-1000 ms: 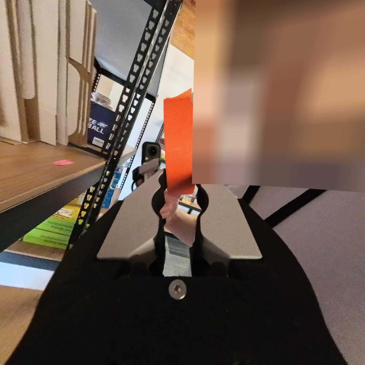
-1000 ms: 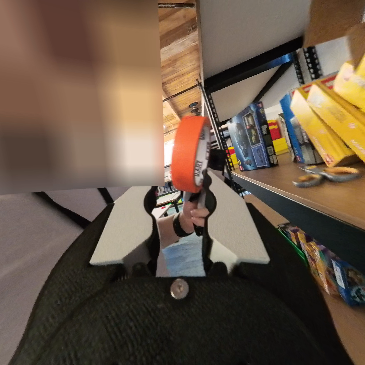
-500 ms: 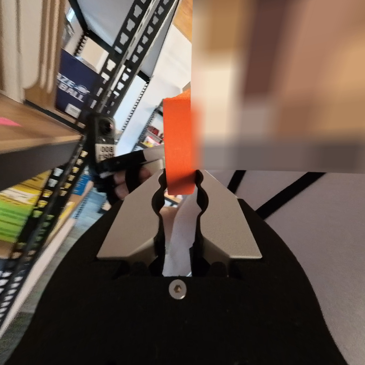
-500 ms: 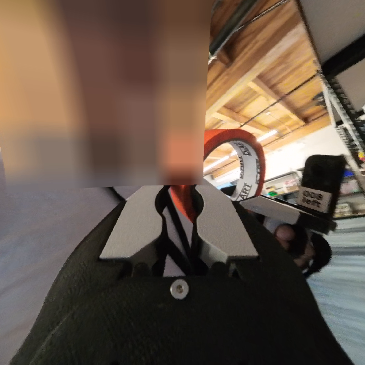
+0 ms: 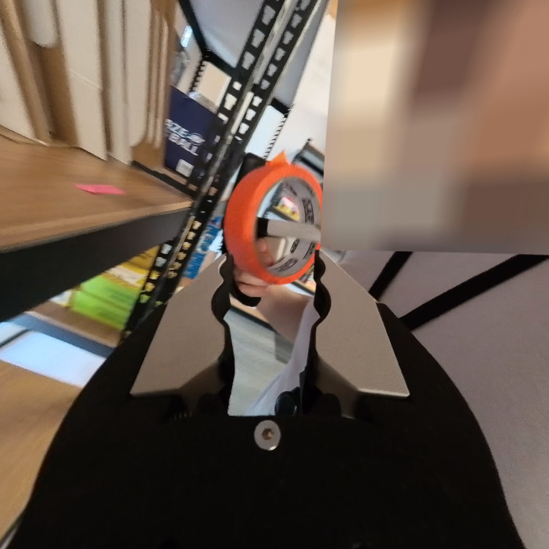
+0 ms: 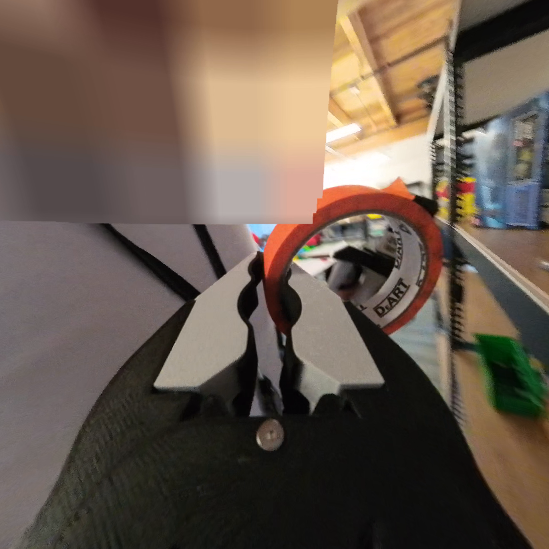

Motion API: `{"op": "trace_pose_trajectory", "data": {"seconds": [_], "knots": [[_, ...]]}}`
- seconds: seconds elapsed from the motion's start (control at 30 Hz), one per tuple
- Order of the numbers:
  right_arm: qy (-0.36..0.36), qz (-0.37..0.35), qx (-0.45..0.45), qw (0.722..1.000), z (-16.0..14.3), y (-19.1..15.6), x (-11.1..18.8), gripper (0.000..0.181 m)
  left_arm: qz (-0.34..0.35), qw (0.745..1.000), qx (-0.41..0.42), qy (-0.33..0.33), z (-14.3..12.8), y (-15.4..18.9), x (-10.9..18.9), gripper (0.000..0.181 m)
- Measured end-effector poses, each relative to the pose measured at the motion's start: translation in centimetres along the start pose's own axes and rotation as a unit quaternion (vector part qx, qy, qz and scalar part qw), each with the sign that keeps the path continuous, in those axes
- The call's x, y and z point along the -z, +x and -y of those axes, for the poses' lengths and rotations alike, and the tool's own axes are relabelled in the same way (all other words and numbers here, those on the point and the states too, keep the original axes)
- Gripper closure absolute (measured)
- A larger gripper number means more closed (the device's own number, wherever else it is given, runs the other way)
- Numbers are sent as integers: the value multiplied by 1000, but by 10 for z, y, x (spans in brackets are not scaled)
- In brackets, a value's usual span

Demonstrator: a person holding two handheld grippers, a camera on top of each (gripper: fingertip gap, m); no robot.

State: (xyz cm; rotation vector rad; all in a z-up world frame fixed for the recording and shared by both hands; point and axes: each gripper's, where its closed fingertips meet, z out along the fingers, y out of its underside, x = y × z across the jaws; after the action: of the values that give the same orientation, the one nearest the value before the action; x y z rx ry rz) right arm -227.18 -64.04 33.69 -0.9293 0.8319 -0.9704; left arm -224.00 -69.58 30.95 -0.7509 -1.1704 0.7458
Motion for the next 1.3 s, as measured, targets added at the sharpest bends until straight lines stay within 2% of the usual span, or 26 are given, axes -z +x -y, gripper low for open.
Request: {"op": "trace_pose_trajectory", "data": {"seconds": [0.1, 0.2, 0.27, 0.33, 0.43, 0.53, 0.77, 0.83, 1.03, 1.17, 1.3], "knots": [[-87, -80, 60, 991, -17, 12, 7, 174, 25, 999, -22, -22, 9, 1, -2, 129], [-164, -145, 119, 969, -31, 25, 17, 174, 58, 996, -35, -57, 17, -3, -13, 140], [-193, -169, 151, 955, -33, 29, 22, 174, 67, 993, -51, -83, 20, -2, -20, 144], [-208, -183, 164, 947, -33, 31, 25, 174, 110, 985, -77, -105, 26, -10, -24, 146], [-250, -203, 190, 928, -39, 36, 30, 174, 146, 968, -142, -144, 32, -11, -27, 153], [-291, -203, 211, 911, -49, 38, 29, 174, 143, 954, -196, -179, 36, -6, -33, 163], [-342, -202, 240, 886, -62, 45, 29, 174, 122, 936, -203, -261, 28, -11, -39, 164], [-346, -202, 241, 884, -63, 45, 30, 174, 112, 937, -201, -264, 27, -7, -39, 170], [-350, -201, 247, 881, -66, 46, 29, 174, 148, 924, -224, -274, 21, -17, -33, 168], [-355, -197, 245, 881, -68, 47, 28, 174, 141, 927, -208, -278, 17, -13, -31, 181], [-359, -198, 223, 884, -76, 52, 27, 173, 169, 909, -242, -293, 14, -21, -21, 181]]}}
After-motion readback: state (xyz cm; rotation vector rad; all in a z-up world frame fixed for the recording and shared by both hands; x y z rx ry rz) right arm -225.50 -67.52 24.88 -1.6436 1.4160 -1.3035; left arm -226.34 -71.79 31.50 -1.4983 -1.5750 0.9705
